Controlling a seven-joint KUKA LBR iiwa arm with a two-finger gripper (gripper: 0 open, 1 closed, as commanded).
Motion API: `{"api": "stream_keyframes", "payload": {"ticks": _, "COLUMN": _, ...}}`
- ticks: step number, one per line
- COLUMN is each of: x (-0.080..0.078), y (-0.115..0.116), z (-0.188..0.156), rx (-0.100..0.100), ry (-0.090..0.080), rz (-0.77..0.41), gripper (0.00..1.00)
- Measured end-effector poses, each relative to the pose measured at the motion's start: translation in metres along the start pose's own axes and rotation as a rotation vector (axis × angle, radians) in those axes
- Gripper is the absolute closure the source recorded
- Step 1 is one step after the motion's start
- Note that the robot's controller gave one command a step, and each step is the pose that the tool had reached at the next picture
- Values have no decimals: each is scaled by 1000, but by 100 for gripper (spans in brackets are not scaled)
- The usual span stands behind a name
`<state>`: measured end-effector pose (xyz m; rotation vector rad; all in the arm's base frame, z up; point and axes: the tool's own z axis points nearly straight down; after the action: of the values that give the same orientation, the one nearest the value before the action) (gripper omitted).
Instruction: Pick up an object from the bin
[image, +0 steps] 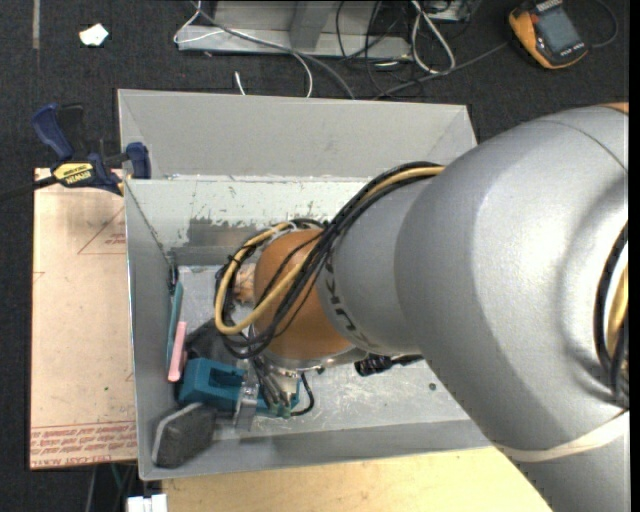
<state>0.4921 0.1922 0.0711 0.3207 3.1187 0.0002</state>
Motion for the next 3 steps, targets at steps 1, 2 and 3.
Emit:
{"api": "stream_keyframes", "payload": {"ticks": 1, "x": 8, "y": 14, "z": 1, "rx": 11, "ry": -5, "rz": -69, "gripper": 100}}
{"api": "stream_keyframes", "payload": {"ticks": 2, "x": 10, "y": 17, "z": 1, "rx": 7, "ry": -5, "rz": -72, "gripper": 100}}
{"api": "stream_keyframes", "payload": {"ticks": 3, "x": 10, "y": 17, "z": 1, "rx": 7, "ry": -4, "rz": -72, "gripper": 100}}
